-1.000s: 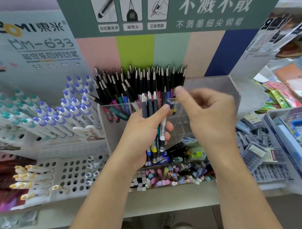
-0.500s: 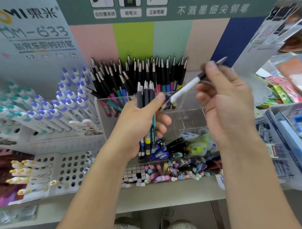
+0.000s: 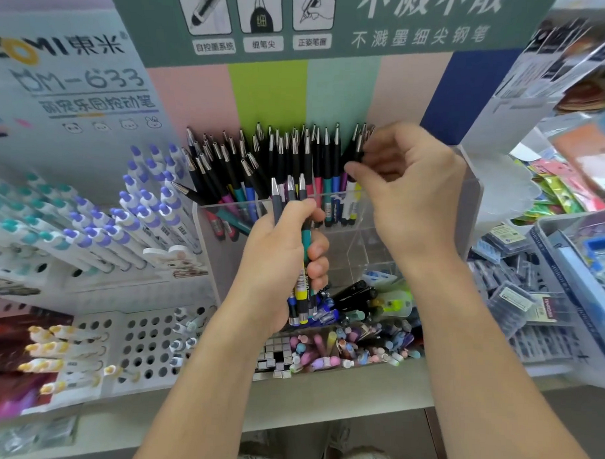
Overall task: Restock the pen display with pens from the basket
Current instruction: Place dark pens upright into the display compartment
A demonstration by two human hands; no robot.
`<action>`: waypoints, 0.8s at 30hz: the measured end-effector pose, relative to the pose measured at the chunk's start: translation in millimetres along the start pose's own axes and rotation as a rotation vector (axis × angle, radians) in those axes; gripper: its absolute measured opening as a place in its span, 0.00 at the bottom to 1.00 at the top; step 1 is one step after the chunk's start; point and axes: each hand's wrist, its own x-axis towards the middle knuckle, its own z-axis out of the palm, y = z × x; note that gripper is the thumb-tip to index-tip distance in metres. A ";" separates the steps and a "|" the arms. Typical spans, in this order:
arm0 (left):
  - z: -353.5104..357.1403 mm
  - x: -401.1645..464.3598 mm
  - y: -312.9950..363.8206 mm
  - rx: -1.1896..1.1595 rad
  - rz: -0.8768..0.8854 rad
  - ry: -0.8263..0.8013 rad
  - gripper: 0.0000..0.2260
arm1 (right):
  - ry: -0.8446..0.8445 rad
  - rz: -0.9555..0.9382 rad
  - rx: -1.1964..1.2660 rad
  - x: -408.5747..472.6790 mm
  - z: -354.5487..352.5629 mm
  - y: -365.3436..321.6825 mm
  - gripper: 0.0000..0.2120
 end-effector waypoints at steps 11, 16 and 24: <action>5.2 -5.9 2.9 0.083 0.035 -0.151 0.10 | -0.145 0.236 0.126 -21.0 -22.1 -27.3 0.06; 8.7 -6.4 1.2 0.175 0.065 -0.182 0.10 | -0.324 0.593 0.423 -28.8 -22.0 -20.4 0.10; 12.4 -9.4 3.0 -0.036 -0.009 0.039 0.13 | -0.076 0.455 0.454 -27.3 -20.8 -29.3 0.09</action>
